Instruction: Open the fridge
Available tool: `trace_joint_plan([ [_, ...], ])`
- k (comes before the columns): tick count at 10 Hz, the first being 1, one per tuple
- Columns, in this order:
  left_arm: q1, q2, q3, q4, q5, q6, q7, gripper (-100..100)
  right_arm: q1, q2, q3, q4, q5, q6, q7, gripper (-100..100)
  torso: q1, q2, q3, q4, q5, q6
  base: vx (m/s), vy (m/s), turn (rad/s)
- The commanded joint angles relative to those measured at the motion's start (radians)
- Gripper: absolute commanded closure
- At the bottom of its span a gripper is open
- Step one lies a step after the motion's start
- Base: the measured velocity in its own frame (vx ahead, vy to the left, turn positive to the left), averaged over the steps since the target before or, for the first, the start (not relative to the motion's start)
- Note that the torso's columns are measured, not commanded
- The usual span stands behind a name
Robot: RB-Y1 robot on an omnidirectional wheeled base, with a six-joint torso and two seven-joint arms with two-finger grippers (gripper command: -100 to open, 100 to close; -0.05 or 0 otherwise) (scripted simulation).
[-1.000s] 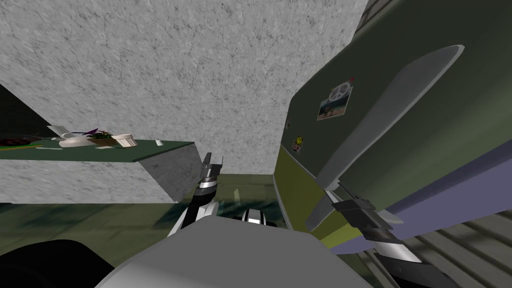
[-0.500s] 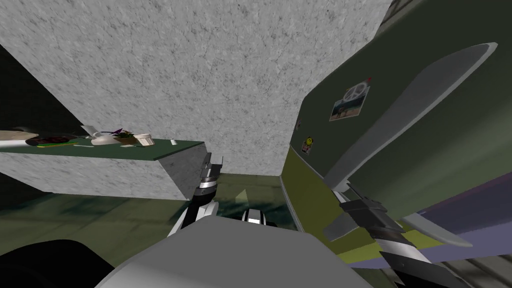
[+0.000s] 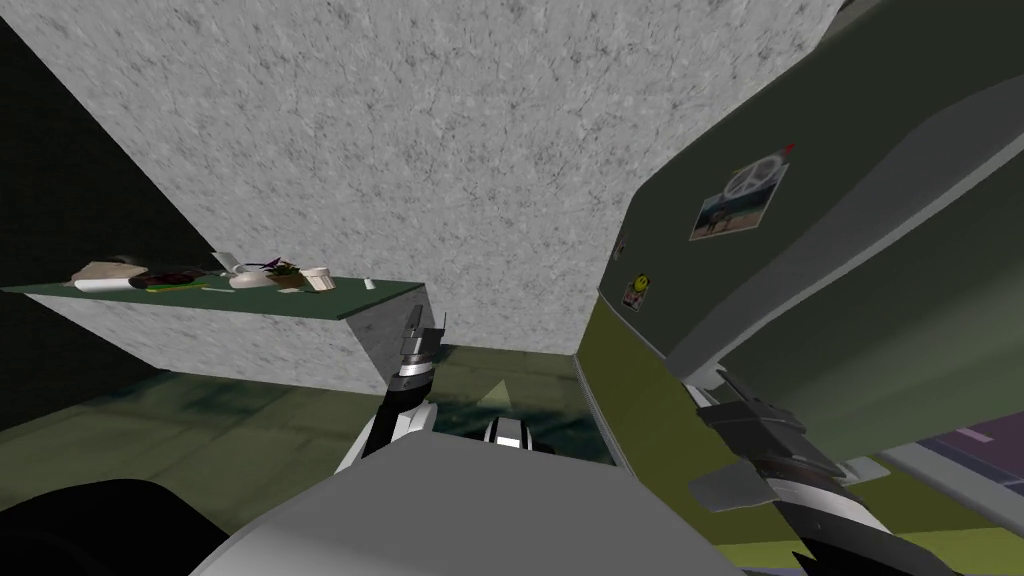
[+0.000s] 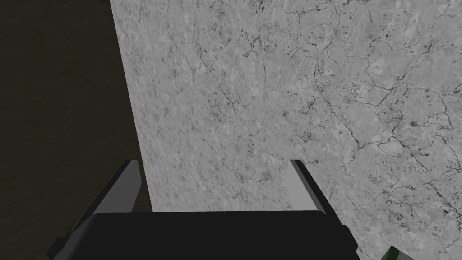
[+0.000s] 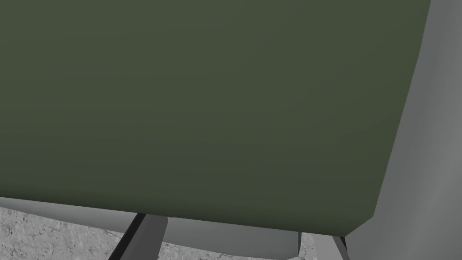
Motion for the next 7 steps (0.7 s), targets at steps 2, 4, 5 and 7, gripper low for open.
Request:
trace_joint_plan([
  [2, 0.000, 0.000, 0.000, 0.000, 0.000, 0.000, 0.000, 0, -0.024, -0.015, -0.023, 0.016, 0.037, 0.096, -0.015, 100, -0.002, 0.006, 0.004, 0.002, 0.000, 0.002, 0.057, 0.222, 0.075],
  [4, 0.000, 0.000, 0.000, 0.000, 0.000, 0.000, 0.000, 0, -0.022, -0.015, -0.019, 0.024, 0.036, 0.097, -0.015, 100, -0.002, 0.007, 0.004, 0.003, 0.001, 0.002, 0.023, 0.136, 0.023],
  [5, 0.000, 0.000, 0.000, 0.000, 0.000, 0.000, 0.000, 0, -0.027, -0.049, -0.063, 0.077, 0.050, 0.151, -0.028, 100, -0.005, 0.011, 0.007, 0.003, 0.000, 0.004, -0.016, 0.163, 0.289],
  [7, 0.000, 0.000, 0.000, 0.000, 0.000, 0.000, 0.000, 0, -0.033, -0.084, -0.108, 0.133, 0.064, 0.203, -0.040, 100, -0.003, 0.004, 0.005, -0.002, -0.006, 0.000, -0.018, 0.221, 0.385],
])
